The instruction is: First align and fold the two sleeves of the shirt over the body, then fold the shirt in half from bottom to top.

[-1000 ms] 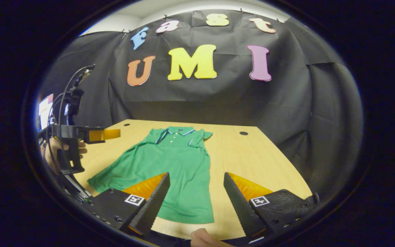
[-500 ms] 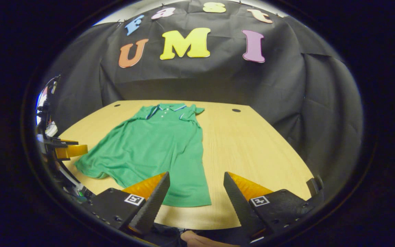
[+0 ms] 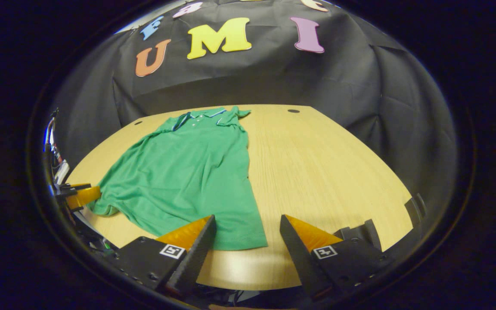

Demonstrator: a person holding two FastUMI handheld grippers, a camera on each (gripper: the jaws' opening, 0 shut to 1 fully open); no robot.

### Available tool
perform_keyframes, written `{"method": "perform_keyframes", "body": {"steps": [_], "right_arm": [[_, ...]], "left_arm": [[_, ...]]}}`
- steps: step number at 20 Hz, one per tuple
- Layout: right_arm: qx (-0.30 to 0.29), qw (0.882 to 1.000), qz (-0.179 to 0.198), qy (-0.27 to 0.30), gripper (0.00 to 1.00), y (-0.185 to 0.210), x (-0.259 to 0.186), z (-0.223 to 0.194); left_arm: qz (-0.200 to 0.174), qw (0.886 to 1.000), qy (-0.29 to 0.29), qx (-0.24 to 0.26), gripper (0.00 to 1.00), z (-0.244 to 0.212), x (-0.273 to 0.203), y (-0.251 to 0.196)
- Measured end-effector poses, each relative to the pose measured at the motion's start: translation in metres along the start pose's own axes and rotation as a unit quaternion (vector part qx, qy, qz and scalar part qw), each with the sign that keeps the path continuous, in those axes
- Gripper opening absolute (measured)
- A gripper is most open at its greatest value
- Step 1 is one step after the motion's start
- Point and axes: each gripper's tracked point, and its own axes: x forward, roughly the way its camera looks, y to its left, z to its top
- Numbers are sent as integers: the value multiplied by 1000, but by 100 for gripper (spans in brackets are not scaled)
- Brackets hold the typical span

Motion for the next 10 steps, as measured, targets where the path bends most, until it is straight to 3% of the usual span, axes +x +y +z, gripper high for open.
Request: {"method": "perform_keyframes", "body": {"steps": [1, 2, 3, 5, 6, 7, 8, 10], "right_arm": [[-3, 1000, 6, -3, 87, 4, 1, 1], [-11, 1000, 14, -6, 76, 8, 1, 0], [-17, 1000, 23, -6, 71, 12, 3, 0], [-12, 999, 31, 2, 55, 16, 5, 3], [-9, 999, 35, 9, 44, 18, 7, 4], [-2, 999, 42, 22, 34, 22, 9, 5], [7, 998, 41, 36, 6, 22, 9, 7], [1, 997, 45, 68, 4, 24, 9, 7]], "left_arm": [[7, 1000, -4, 9, 87, 1, 1, 3], [3, 1000, -10, 16, 69, -1, 0, 2], [-3, 1000, -12, 21, 66, -1, 0, -2], [-7, 1000, -11, 24, 49, 1, 5, -1], [-11, 1000, -9, 24, 34, 3, 6, -2], [-13, 1000, -4, 20, 29, 5, 9, -3], [-18, 1000, 5, 20, 8, 6, 12, -4], [-25, 999, 31, 27, 4, 7, 16, -5]]}}
